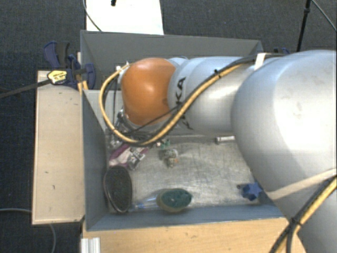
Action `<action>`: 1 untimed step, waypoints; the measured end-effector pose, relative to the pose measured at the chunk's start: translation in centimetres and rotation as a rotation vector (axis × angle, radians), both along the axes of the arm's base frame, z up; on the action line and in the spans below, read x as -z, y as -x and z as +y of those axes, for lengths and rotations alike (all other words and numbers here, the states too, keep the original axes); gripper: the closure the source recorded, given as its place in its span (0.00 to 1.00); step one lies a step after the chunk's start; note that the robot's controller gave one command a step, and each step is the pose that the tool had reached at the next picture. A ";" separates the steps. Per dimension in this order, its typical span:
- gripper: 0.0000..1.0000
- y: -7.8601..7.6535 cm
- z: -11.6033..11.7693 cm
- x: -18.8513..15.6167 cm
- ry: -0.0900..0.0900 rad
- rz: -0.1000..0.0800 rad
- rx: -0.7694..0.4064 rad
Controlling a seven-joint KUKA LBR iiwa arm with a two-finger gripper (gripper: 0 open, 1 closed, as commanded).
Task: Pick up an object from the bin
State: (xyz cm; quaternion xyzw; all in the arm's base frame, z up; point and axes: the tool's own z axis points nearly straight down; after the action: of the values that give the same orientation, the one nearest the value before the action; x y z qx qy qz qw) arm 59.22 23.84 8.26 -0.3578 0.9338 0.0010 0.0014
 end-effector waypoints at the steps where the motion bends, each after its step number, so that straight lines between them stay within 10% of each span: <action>1: 1.00 3.5 0.3 0.5 -0.002 -0.024 -0.556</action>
Offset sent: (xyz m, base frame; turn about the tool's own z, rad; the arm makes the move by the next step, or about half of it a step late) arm -0.0415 0.0000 -0.0126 -0.5605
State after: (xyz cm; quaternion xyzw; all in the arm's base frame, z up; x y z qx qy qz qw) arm 55.74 24.12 7.76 -0.6004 0.7996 -0.0018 0.0127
